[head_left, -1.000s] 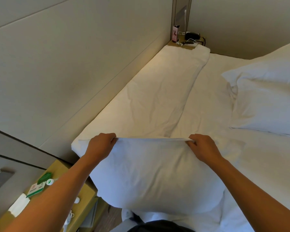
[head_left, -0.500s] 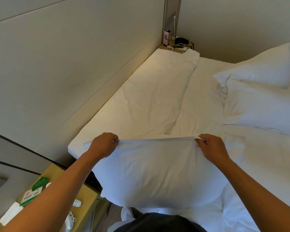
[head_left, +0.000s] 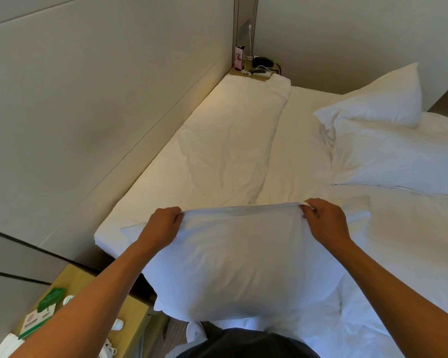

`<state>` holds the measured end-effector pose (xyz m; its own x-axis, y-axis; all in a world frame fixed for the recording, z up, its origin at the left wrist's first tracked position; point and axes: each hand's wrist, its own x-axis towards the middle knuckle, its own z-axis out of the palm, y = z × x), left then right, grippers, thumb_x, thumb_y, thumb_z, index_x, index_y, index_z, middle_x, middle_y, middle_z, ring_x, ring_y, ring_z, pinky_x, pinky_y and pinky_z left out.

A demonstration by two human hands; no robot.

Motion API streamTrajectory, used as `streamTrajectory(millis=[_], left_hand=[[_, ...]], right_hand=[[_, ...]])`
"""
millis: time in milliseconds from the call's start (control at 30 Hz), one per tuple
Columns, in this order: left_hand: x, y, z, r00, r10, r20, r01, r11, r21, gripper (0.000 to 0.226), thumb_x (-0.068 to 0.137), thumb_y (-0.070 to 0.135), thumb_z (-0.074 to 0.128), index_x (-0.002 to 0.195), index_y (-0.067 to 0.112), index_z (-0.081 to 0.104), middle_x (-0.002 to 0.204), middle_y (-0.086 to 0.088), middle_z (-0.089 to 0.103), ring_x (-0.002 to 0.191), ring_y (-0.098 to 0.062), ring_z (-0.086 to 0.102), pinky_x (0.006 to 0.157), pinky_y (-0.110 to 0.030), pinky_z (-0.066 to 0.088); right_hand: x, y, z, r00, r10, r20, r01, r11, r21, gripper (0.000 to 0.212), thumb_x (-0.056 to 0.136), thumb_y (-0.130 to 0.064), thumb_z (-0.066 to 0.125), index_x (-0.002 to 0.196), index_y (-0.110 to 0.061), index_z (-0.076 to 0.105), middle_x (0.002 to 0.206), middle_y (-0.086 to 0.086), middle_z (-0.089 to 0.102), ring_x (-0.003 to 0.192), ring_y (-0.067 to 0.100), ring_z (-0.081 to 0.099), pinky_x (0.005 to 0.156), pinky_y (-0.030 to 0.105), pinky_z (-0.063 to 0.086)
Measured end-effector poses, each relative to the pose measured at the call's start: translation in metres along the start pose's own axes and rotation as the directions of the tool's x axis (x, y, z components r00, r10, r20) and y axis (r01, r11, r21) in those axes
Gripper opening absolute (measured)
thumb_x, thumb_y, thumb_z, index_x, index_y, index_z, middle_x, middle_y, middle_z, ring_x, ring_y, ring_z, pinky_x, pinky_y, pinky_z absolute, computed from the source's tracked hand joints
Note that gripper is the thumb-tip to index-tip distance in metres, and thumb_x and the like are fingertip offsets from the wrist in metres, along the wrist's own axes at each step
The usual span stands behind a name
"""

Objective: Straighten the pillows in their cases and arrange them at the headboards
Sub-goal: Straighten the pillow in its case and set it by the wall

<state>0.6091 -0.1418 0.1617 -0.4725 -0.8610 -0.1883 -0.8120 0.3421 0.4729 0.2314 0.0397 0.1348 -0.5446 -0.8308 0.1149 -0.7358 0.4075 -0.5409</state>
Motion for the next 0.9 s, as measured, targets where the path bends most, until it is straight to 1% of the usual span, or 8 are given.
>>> streamTrajectory(millis=[133,267,367,467,600,767,833,900], left_hand=[[0.007,0.007,-0.024,0.996,0.037,-0.082,-0.034,0.999,0.039,0.034,0.106,0.017,0.045,0.079,0.0,0.059,0.069,-0.014,0.065,0.063,-0.032,0.069,0.064,-0.043,0.049],[0.015,0.017,-0.061,0.975,0.112,-0.194,-0.107,0.994,0.038,0.034,0.105,0.017,0.047,0.075,0.004,0.057,0.065,-0.011,0.063,0.06,-0.031,0.068,0.063,-0.04,0.047],[0.022,0.028,-0.097,0.94,0.163,-0.3,-0.153,0.987,0.057,0.031,0.104,0.018,0.049,0.078,0.009,0.063,0.065,-0.009,0.066,0.058,-0.028,0.067,0.066,-0.04,0.052],[0.029,0.038,-0.135,0.896,0.19,-0.401,-0.181,0.982,0.062,0.03,0.103,0.018,0.05,0.075,0.015,0.059,0.059,-0.005,0.063,0.06,-0.029,0.066,0.066,-0.04,0.052],[0.038,0.035,-0.167,0.849,0.163,-0.503,-0.162,0.986,0.045,0.03,0.103,0.019,0.048,0.076,0.009,0.057,0.058,-0.008,0.061,0.061,-0.032,0.064,0.067,-0.046,0.053],[0.047,0.003,-0.155,0.836,0.117,-0.536,-0.124,0.992,0.022,0.028,0.102,0.018,0.051,0.074,0.016,0.057,0.057,0.0,0.059,0.061,-0.029,0.06,0.061,-0.04,0.047],[0.051,-0.017,-0.136,0.861,0.075,-0.502,-0.076,0.997,0.018,0.024,0.101,0.02,0.052,0.08,0.021,0.062,0.065,0.002,0.06,0.069,-0.029,0.06,0.061,-0.035,0.042],[0.052,-0.036,-0.111,0.898,0.021,-0.439,-0.02,1.0,0.006,0.021,0.102,0.023,0.052,0.086,0.021,0.066,0.074,0.0,0.063,0.078,-0.032,0.062,0.064,-0.036,0.044]], right_hand=[[0.009,-0.022,-0.012,0.996,-0.036,-0.081,0.036,0.999,0.004,0.03,0.106,-0.031,0.054,0.09,-0.014,0.073,0.082,0.005,0.072,0.074,0.025,0.067,0.068,0.039,0.055],[0.031,-0.047,-0.034,0.986,-0.072,-0.148,0.077,0.997,0.023,0.031,0.106,-0.028,0.055,0.084,-0.011,0.07,0.078,0.005,0.068,0.073,0.028,0.065,0.067,0.043,0.055],[0.054,-0.072,-0.057,0.972,-0.105,-0.212,0.119,0.991,0.055,0.031,0.105,-0.027,0.056,0.083,-0.011,0.07,0.078,0.007,0.068,0.074,0.028,0.064,0.069,0.045,0.055],[0.08,-0.1,-0.079,0.954,-0.146,-0.262,0.174,0.981,0.089,0.03,0.106,-0.027,0.056,0.086,-0.011,0.072,0.081,0.008,0.069,0.077,0.029,0.065,0.071,0.046,0.055],[0.108,-0.131,-0.092,0.932,-0.199,-0.304,0.242,0.964,0.11,0.032,0.107,-0.028,0.054,0.089,-0.011,0.073,0.084,0.008,0.07,0.078,0.027,0.064,0.071,0.043,0.055],[0.119,-0.14,-0.063,0.943,-0.217,-0.252,0.254,0.959,0.126,0.028,0.106,-0.03,0.055,0.09,-0.015,0.073,0.086,0.004,0.069,0.079,0.022,0.062,0.068,0.034,0.045],[0.119,-0.133,-0.039,0.963,-0.197,-0.184,0.219,0.97,0.108,0.027,0.105,-0.03,0.057,0.09,-0.014,0.073,0.087,0.006,0.069,0.081,0.025,0.063,0.069,0.032,0.041],[0.117,-0.123,-0.011,0.983,-0.162,-0.09,0.168,0.984,0.067,0.029,0.106,-0.029,0.056,0.088,-0.013,0.072,0.086,0.007,0.067,0.083,0.03,0.064,0.07,0.032,0.04]])
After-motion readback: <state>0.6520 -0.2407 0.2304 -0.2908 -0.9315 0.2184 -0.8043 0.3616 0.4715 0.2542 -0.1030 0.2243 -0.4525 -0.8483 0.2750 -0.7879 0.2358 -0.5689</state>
